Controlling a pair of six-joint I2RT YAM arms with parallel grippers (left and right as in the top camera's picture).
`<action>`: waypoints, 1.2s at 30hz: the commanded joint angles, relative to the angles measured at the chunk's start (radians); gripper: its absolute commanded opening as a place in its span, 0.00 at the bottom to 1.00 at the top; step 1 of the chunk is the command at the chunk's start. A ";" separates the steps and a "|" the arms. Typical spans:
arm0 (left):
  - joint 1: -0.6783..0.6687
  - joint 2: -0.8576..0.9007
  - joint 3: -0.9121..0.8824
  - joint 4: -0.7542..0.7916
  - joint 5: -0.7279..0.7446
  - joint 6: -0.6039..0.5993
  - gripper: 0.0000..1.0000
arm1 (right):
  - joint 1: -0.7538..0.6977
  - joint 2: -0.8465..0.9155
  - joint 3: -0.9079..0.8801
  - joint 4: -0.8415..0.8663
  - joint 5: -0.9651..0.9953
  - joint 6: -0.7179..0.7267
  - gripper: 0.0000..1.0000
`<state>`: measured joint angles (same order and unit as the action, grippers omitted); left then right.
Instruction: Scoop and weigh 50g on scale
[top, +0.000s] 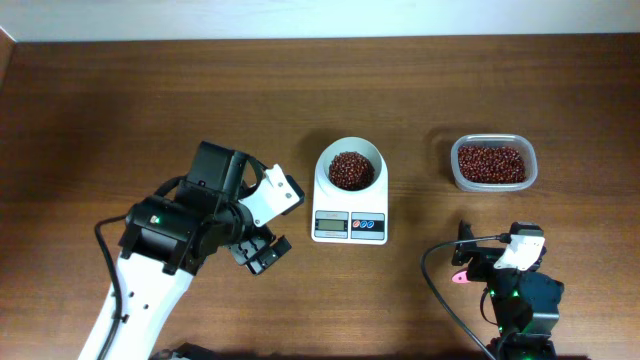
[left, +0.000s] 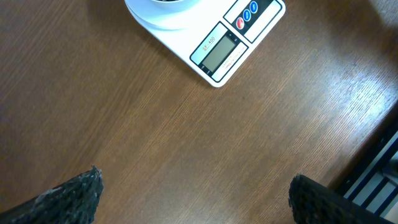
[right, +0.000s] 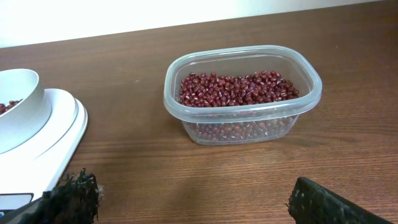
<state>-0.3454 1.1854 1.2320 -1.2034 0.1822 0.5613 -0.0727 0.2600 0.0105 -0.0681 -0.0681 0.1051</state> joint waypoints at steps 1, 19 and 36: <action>0.003 -0.013 -0.001 0.002 -0.007 0.016 0.99 | 0.007 0.002 -0.005 -0.007 0.013 0.008 0.99; 0.192 -0.020 -0.001 0.021 0.275 0.016 0.99 | 0.007 0.002 -0.005 -0.007 0.013 0.008 0.99; 0.467 -0.447 -0.242 0.320 0.325 -0.088 0.99 | 0.007 0.002 -0.005 -0.007 0.013 0.008 0.99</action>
<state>0.1146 0.8028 1.0691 -0.9169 0.5171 0.5560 -0.0719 0.2611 0.0105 -0.0681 -0.0677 0.1055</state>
